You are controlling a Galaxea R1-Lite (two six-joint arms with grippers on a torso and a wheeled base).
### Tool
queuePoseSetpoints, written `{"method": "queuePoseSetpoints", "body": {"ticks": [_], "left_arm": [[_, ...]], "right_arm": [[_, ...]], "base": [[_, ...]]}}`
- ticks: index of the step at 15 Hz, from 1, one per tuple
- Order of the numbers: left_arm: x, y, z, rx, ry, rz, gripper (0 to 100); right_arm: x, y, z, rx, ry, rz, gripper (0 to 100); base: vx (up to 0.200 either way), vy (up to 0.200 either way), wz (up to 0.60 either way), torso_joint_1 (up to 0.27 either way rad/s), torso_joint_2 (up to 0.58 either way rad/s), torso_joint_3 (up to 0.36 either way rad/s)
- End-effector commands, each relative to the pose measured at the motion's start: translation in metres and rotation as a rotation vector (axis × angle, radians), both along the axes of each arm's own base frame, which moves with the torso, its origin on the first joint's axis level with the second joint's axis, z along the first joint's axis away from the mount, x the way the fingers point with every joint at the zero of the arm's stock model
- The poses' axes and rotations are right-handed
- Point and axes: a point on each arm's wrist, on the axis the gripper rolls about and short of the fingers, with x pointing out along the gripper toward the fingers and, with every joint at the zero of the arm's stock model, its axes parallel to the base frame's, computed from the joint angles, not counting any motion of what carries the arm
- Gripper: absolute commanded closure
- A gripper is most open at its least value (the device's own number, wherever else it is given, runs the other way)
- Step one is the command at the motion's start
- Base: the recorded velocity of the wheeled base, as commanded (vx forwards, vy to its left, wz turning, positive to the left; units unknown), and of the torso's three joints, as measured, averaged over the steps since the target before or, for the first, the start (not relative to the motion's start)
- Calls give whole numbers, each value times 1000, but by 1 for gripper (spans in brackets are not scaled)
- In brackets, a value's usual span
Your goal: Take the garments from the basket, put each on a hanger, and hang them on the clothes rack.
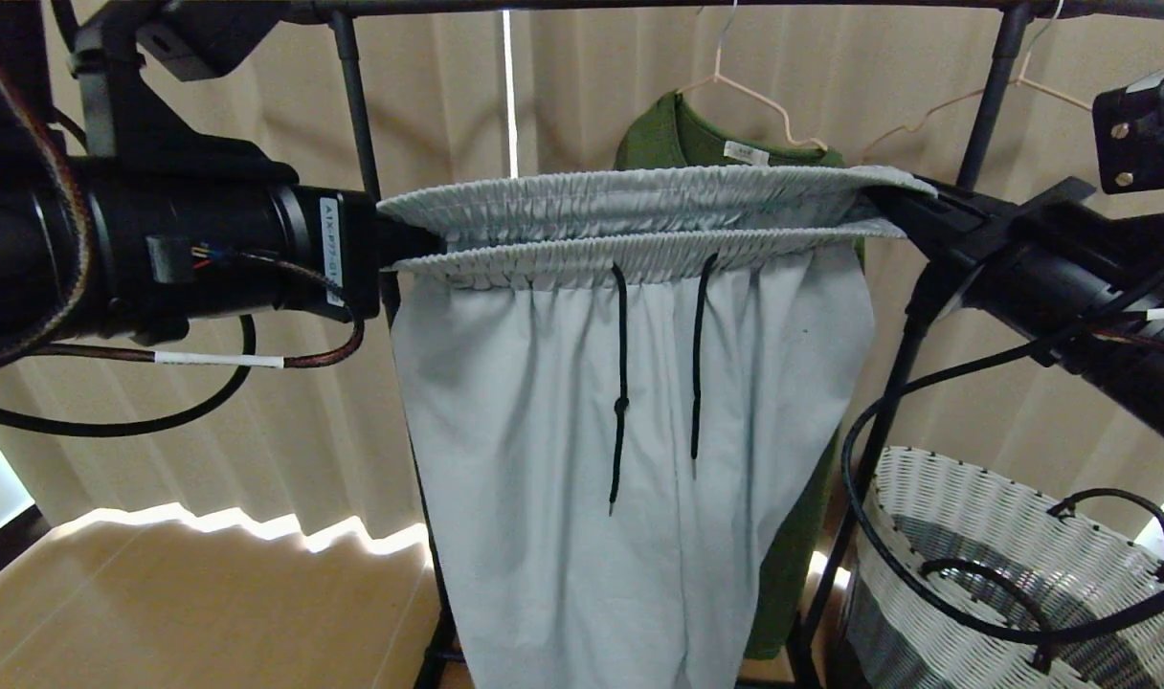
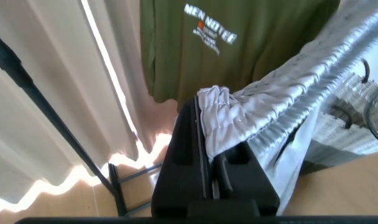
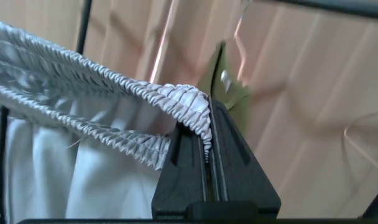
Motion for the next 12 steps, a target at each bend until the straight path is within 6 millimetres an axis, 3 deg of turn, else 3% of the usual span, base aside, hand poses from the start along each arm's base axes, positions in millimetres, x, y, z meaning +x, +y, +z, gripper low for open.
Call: {"method": "queuePoseSetpoints", "body": {"ticks": [1, 5, 8, 10, 12], "left_arm": [[-3, 0, -2, 1, 3, -8, 100], [-3, -5, -3, 5, 4, -24, 100], [5, -13, -6, 12, 11, -34, 100], [16, -17, -9, 4, -1, -24, 100], [24, -19, -10, -3, -11, -14, 100]], "right_arm": [[7, 1, -8, -12, 28, -9, 100], [-2, -16, 0, -25, 64, -58, 100], [-35, -29, 17, -53, 150, -60, 100], [-53, -34, 19, -64, 206, -43, 100], [-70, -29, 21, -8, 231, 124, 100]], "base": [[0, 0, 0, 0, 0, 0], [0, 0, 0, 0, 0, 0], [0, 0, 0, 0, 0, 0], [0, 0, 0, 0, 0, 0], [0, 0, 0, 0, 0, 0]]}}
